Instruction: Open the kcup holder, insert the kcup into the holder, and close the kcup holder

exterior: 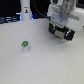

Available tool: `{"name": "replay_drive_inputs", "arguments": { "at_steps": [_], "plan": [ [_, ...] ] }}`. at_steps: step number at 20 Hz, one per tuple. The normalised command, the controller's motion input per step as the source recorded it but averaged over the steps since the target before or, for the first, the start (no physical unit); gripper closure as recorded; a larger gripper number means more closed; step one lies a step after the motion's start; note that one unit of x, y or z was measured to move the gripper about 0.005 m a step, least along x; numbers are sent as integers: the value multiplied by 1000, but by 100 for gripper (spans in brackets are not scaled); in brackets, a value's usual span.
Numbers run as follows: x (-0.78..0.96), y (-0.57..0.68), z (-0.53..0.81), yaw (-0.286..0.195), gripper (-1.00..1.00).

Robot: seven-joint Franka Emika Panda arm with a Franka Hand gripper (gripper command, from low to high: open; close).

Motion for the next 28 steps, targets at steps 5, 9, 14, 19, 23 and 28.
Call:
{"name": "replay_drive_inputs", "arguments": {
  "at_steps": [5, 9, 14, 19, 23, 28],
  "plan": [
    [909, -340, 221, -58, 100],
    [898, -374, 214, -61, 100],
    [883, -387, 176, -60, 100],
    [805, -388, 192, -66, 100],
    [752, -332, 238, -59, 100],
    [570, -78, 247, -50, -100]
  ]
}}
